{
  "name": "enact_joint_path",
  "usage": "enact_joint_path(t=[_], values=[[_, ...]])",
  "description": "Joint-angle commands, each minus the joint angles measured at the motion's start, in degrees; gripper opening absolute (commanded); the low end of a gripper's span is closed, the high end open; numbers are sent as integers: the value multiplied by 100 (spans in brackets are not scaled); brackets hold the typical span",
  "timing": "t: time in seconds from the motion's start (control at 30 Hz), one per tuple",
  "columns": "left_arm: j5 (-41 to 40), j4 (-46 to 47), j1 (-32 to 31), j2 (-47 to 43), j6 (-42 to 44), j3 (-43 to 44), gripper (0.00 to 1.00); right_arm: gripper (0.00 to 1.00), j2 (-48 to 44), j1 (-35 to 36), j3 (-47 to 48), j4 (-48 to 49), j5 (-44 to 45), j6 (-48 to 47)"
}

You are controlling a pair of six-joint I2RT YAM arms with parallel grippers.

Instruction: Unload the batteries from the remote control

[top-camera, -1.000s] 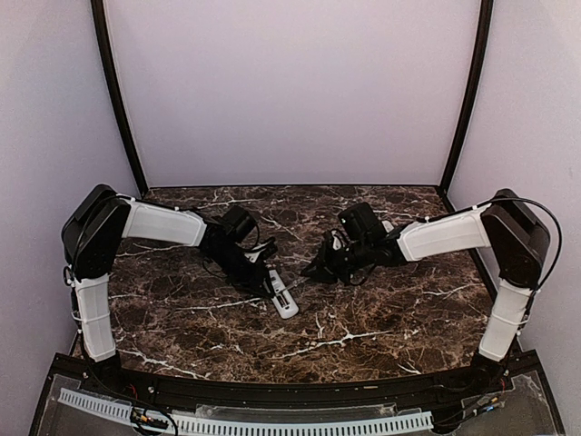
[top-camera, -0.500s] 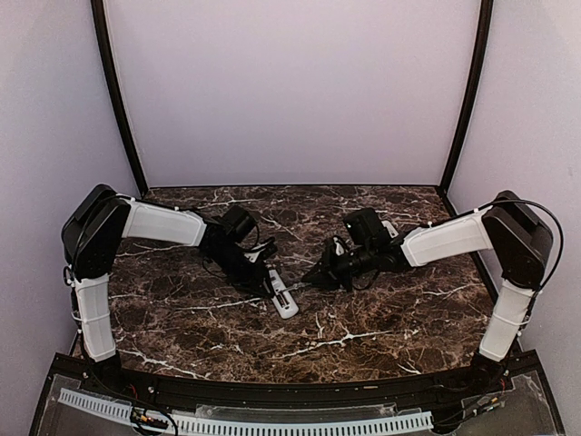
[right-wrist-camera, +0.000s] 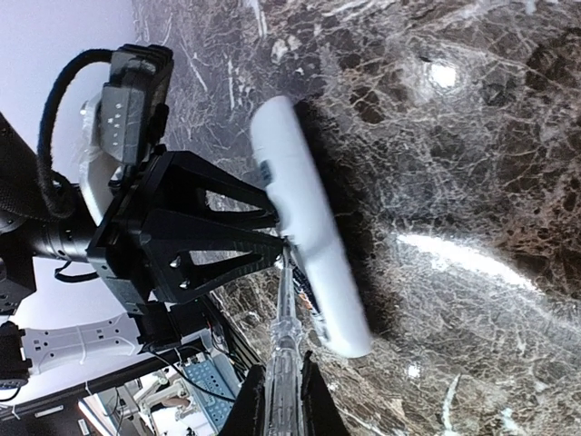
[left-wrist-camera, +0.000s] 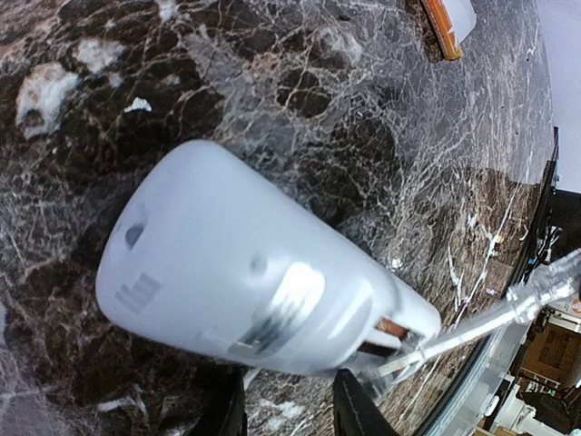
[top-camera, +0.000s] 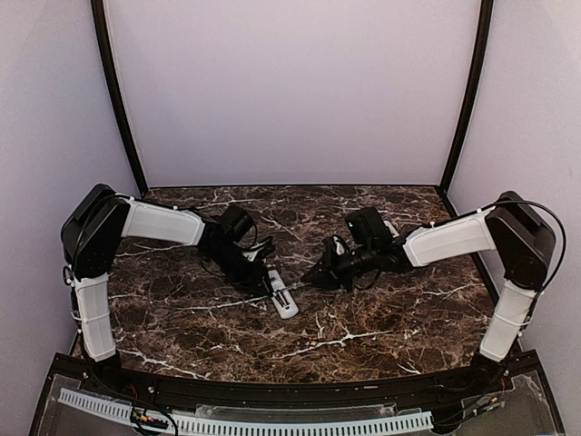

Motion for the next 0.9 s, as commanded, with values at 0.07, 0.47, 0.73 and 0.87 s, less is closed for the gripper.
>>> enact_joint_path(t=[0.07, 0.47, 0.73, 0.87], values=[[-393, -82, 138, -114, -6, -214, 35, 0, -367, 7, 32, 392, -497, -115], [-435, -5, 228, -315, 8, -254, 38, 0, -511, -6, 43, -25, -228, -355], [-234, 152, 230, -357, -33, -330, 43, 0, -1056, -4, 448, -1891, 1105, -1163], [-124, 199, 228, -347, -64, -347, 43, 0, -1038, 15, 545, -2179, 1242, -1281]])
